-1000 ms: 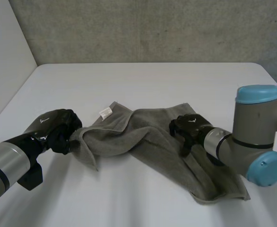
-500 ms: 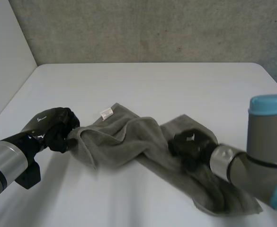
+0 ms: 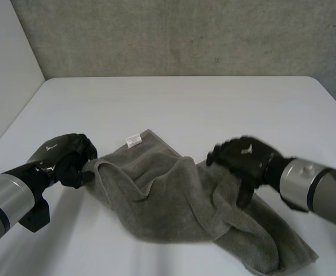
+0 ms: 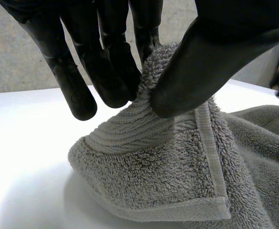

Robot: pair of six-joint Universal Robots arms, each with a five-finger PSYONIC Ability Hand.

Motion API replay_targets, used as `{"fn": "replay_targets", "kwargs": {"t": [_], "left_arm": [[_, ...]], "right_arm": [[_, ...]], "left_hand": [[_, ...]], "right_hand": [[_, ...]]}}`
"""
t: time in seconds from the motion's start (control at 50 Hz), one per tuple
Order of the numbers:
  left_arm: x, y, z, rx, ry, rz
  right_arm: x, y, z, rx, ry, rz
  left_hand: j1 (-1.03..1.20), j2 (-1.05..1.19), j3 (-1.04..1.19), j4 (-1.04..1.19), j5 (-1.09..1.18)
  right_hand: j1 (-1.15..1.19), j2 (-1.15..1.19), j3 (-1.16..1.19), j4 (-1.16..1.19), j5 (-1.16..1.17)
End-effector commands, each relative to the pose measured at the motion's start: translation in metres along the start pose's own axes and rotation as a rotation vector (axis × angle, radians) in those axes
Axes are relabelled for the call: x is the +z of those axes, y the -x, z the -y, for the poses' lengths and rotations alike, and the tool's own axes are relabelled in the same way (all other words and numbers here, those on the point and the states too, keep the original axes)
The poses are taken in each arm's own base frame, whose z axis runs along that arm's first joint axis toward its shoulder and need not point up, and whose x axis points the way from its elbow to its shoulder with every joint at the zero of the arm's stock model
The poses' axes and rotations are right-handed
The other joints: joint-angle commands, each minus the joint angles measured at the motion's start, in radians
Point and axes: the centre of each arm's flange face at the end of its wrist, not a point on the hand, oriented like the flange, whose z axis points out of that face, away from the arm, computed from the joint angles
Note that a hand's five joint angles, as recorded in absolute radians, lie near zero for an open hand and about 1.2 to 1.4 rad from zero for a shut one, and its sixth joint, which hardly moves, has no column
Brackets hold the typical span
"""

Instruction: Fold the towel.

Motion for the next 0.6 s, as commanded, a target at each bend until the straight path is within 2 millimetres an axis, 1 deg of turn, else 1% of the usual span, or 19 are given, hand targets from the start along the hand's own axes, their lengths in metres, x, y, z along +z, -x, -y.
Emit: {"fn": "replay_targets", "kwargs": {"t": [0.02,0.04,0.08,0.1,0.14,0.16,0.18,0.2,0.24,0.26,0.3,0.36,0.4,0.42,0.46,0.6], "left_arm": [[0.000,0.001,0.000,-0.001,-0.001,0.004],[0.001,0.001,0.000,0.000,-0.003,0.003],[0.001,0.002,0.001,0.002,-0.010,0.005],[0.002,0.003,0.001,0.002,-0.012,0.007],[0.002,0.003,-0.001,0.002,-0.012,0.007],[0.002,0.003,-0.001,0.002,-0.012,0.007],[0.002,0.003,-0.002,0.002,-0.014,0.007],[0.003,0.004,-0.002,0.004,-0.018,0.006],[0.003,0.004,-0.003,0.004,-0.021,0.006],[0.004,0.004,-0.003,0.004,-0.022,0.006],[0.003,0.004,-0.005,0.002,-0.016,0.006],[0.003,0.004,-0.006,0.001,-0.015,0.006],[0.004,0.004,-0.006,0.002,-0.015,0.005],[0.005,0.004,-0.007,0.001,-0.013,0.005],[0.005,0.005,-0.008,0.000,-0.010,0.005],[0.006,0.005,-0.010,-0.003,-0.003,0.006]], "right_arm": [[0.020,-0.022,0.005,0.036,-0.063,-0.084],[0.020,-0.022,0.005,0.036,-0.063,-0.085],[0.032,-0.029,0.004,0.041,-0.066,-0.120],[0.032,-0.029,0.004,0.041,-0.066,-0.120],[0.044,-0.037,0.001,0.042,-0.047,-0.151],[0.044,-0.037,0.001,0.042,-0.047,-0.151],[0.050,-0.040,-0.002,0.044,-0.038,-0.162],[0.050,-0.040,-0.002,0.044,-0.038,-0.162],[0.061,-0.043,-0.007,0.045,-0.022,-0.171],[0.061,-0.043,-0.007,0.045,-0.022,-0.171],[0.074,-0.045,-0.013,0.047,-0.006,-0.174],[0.079,-0.047,-0.015,0.047,-0.001,-0.181],[0.091,-0.050,-0.021,0.044,0.018,-0.200],[0.091,-0.050,-0.021,0.044,0.018,-0.200],[0.101,-0.052,-0.025,0.041,0.037,-0.223],[0.106,-0.048,-0.033,0.033,0.081,-0.231]], "left_hand": [[0.111,0.060,0.056,0.033,0.098],[0.111,0.060,0.056,0.033,0.098],[0.111,0.060,0.056,0.033,0.098],[0.111,0.060,0.056,0.033,0.098],[0.111,0.060,0.056,0.033,0.098],[0.111,0.060,0.056,0.033,0.098],[0.111,0.060,0.056,0.033,0.098],[0.111,0.060,0.056,0.033,0.098],[0.111,0.060,0.056,0.033,0.098],[0.111,0.060,0.056,0.033,0.098],[0.111,0.060,0.056,0.033,0.098],[0.111,0.060,0.056,0.033,0.098],[0.111,0.060,0.056,0.033,0.098],[0.111,0.060,0.056,0.033,0.098],[0.111,0.060,0.056,0.033,0.098],[0.111,0.060,0.056,0.033,0.098]], "right_hand": [[-0.062,-0.063,-0.060,-0.054,-0.012],[-0.062,-0.063,-0.060,-0.054,-0.012],[-0.062,-0.063,-0.060,-0.054,-0.012],[-0.062,-0.063,-0.060,-0.054,-0.012],[-0.056,-0.057,-0.055,-0.048,-0.006],[-0.056,-0.057,-0.055,-0.048,-0.006],[-0.053,-0.054,-0.052,-0.045,-0.003],[-0.053,-0.054,-0.052,-0.045,-0.003],[-0.045,-0.045,-0.043,-0.037,0.006],[-0.045,-0.045,-0.043,-0.037,0.006],[-0.042,-0.042,-0.040,-0.034,0.009],[-0.039,-0.039,-0.037,-0.031,0.012],[-0.036,-0.036,-0.034,-0.028,0.015],[-0.036,-0.036,-0.034,-0.028,0.015],[-0.036,-0.036,-0.034,-0.028,0.015],[-0.033,-0.033,-0.031,-0.025,0.017]]}}
